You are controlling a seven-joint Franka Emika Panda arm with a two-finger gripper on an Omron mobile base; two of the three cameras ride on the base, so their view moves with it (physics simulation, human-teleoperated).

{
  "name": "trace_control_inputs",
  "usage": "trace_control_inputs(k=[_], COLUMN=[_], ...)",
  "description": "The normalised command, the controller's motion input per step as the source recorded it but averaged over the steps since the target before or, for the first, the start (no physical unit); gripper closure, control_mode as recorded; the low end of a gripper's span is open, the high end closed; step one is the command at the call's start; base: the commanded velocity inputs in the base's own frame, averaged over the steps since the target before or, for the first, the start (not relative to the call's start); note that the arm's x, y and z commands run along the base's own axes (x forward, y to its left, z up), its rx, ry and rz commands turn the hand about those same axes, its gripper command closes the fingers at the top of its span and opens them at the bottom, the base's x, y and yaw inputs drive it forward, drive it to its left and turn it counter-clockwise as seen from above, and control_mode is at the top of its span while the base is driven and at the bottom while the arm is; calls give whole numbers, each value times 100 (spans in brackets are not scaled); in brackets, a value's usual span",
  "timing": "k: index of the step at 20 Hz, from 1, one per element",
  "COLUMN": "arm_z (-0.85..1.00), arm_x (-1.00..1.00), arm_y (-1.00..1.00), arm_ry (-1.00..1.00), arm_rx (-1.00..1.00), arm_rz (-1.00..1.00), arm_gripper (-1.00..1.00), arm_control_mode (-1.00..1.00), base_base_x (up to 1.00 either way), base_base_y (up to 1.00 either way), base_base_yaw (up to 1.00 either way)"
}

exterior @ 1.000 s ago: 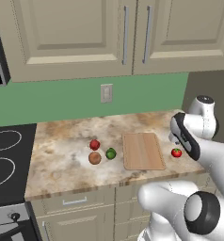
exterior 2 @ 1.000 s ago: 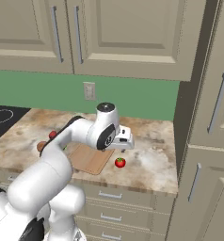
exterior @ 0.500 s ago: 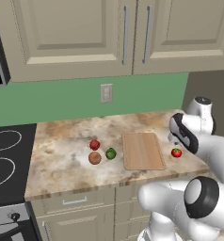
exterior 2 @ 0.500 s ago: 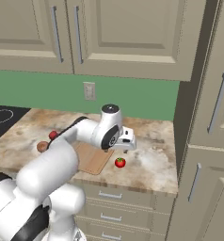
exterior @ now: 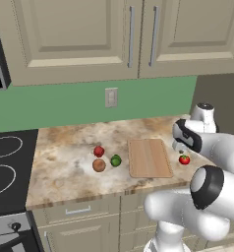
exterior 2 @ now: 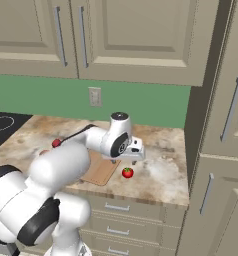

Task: Place the avocado, onion, tomato, and bell pepper on the cutting board.

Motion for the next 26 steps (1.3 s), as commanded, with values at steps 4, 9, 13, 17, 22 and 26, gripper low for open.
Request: trace_control_inputs(k=[4,9,13,17,22,26], arm_z=[-21,-21,-19,-20,-20,-19], arm_x=[12,11,9,6,6,5], arm_y=[0,-2,-2,-1,-1,0], arm_ry=[5,4,3,3,3,2], arm_rx=[0,0,0,0,0,0], arm_rz=[0,0,0,0,0,0], arm_gripper=[-100,-100,-100,-100,-100,-100], arm_control_mode=[-100,-100,-100,-100,-100,-100], base_base_x=[0,0,0,0,0,0], base_base_y=[0,0,0,0,0,0], base_base_yaw=[0,0,0,0,0,0])
